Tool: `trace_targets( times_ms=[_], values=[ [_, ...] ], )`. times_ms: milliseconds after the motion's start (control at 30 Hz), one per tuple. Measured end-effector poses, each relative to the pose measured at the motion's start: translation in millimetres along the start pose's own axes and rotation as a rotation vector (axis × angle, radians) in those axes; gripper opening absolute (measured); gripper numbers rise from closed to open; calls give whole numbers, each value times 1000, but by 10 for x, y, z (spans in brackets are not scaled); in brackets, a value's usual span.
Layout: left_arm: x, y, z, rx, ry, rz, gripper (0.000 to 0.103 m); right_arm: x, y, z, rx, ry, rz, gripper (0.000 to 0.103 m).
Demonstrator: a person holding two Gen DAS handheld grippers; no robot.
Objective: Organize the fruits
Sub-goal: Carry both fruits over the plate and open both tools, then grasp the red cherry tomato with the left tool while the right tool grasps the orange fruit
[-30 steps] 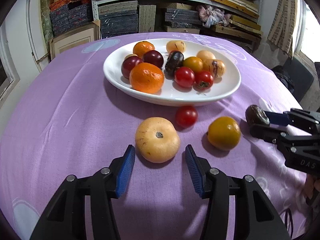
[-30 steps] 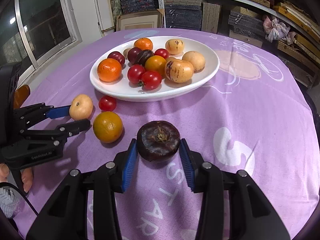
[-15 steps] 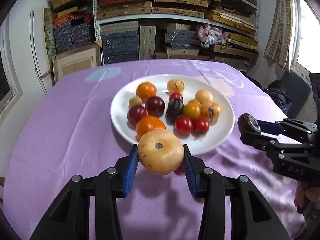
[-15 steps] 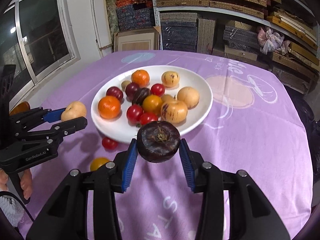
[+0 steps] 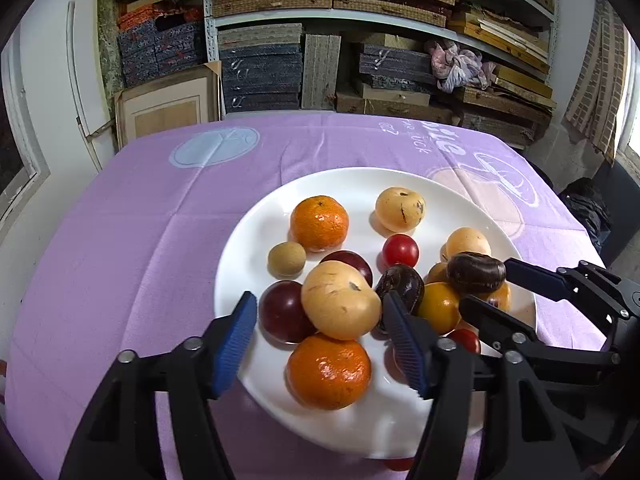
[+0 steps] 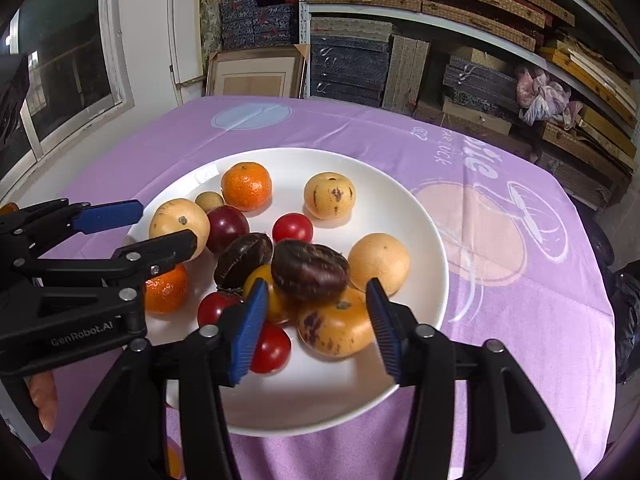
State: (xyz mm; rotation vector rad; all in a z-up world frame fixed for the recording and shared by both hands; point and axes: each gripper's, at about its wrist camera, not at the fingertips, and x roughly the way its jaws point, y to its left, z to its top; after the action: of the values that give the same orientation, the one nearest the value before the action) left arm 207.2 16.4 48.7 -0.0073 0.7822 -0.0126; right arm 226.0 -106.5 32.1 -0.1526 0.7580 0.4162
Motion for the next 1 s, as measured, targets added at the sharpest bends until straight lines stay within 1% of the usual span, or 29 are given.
trace_targets(
  times_ms=[33, 67, 167, 233, 333, 433, 533, 600, 733, 800, 867, 900, 933, 967, 1000],
  values=[
    [-64, 44, -23, -12, -19, 1, 84, -64, -47, -40, 19, -10, 9, 68],
    [-137, 91, -56, -31, -35, 2, 89, -138, -83, -98, 33, -20, 19, 69],
    [-339, 211, -183, -69, -49, -30, 90, -390, -88, -344, 31, -27, 52, 69],
    [-504, 250, -310, -76, -63, -51, 90, -570, -22, -564, 9, -28, 77, 69],
    [-685, 207, -507, -31, -72, -50, 90, -777, 112, -905, -21, -10, 137, 69],
    [-725, 144, -708, 10, -36, -69, 90, -801, 290, -1129, -34, 40, 217, 69],
    [-675, 31, -846, 57, -12, -66, 90, -713, 488, -1201, -62, 65, 233, 69],
    [-603, -40, -893, 78, 8, -74, 90, -646, 593, -1184, -78, 78, 246, 69],
    [-409, -150, -896, 111, 42, -83, 90, -488, 745, -1149, -97, 108, 270, 69],
    [-344, -198, -873, 121, 43, -86, 90, -428, 784, -1139, -101, 116, 273, 70],
    [-295, -237, -842, 127, 44, -91, 90, -442, 798, -1113, -107, 95, 276, 66],
    [-276, -257, -832, 129, 44, -92, 90, -437, 807, -1105, -113, 96, 280, 61],
    [-255, -275, -818, 132, 45, -96, 90, -420, 820, -1106, -118, 107, 283, 47],
    [-228, -295, -807, 136, 49, -101, 90, -416, 824, -1094, -116, 108, 272, 37],
    [-211, -316, -800, 138, 53, -107, 90, -419, 812, -1089, -113, 110, 281, 37]
  ],
)
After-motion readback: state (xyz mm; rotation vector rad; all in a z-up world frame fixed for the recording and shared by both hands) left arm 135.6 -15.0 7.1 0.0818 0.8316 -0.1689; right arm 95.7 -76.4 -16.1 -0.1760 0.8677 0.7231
